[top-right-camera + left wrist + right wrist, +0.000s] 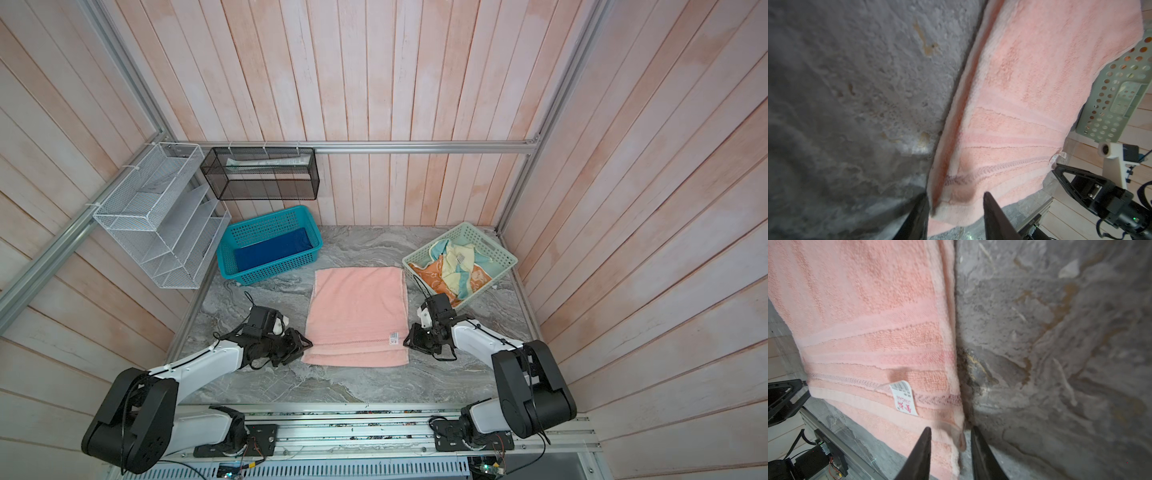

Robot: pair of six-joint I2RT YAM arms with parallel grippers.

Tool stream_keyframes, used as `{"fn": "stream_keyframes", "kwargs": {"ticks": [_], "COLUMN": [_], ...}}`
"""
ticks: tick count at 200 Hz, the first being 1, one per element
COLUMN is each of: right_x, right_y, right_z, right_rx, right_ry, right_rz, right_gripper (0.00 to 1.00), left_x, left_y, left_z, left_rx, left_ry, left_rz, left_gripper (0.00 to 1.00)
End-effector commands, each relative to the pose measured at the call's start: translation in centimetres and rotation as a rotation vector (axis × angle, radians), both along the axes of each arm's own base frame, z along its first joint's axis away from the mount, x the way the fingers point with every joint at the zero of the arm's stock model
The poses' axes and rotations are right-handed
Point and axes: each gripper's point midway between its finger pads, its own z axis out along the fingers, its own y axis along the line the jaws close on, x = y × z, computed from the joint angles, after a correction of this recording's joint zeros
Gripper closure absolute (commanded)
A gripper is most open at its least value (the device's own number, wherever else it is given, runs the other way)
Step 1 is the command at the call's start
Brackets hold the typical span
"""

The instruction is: Fold and stack the towels

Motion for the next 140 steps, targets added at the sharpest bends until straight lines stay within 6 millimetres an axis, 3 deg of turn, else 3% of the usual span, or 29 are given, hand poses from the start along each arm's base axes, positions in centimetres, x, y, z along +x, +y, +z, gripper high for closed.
{"fn": "stream_keyframes", "kwargs": {"ticks": [1, 51, 111, 140], "right_x": [0.7, 1.6, 2.2, 2.6], "right_y": [0.5, 0.6, 0.9, 0.9], "right_z": [0.6, 2.3, 4.3, 5.6], "right_rx": [0.012, 0.003, 0.022, 0.028], "right_ry": [-0.023, -0.070, -0.121, -0.154], "right_rz": [0.029, 0.042, 0.049, 0.039], "right_gripper": [0.77, 1.00, 1.00, 1.00], "left_x": [-0.2, 0.1, 1.1, 1.7], "left_y": [-0.3, 0.1, 0.4, 0.4], "left_z": [-0.3, 0.2, 2.2, 3.2], "left_rx": [-0.017, 0.020, 0.059, 0.069], "left_ry": [0.004, -0.008, -0.054, -0.075], "left_rz": [-0.009, -0.012, -0.027, -0.045], "left_gripper": [0.58, 0.70, 0.96, 1.00]}}
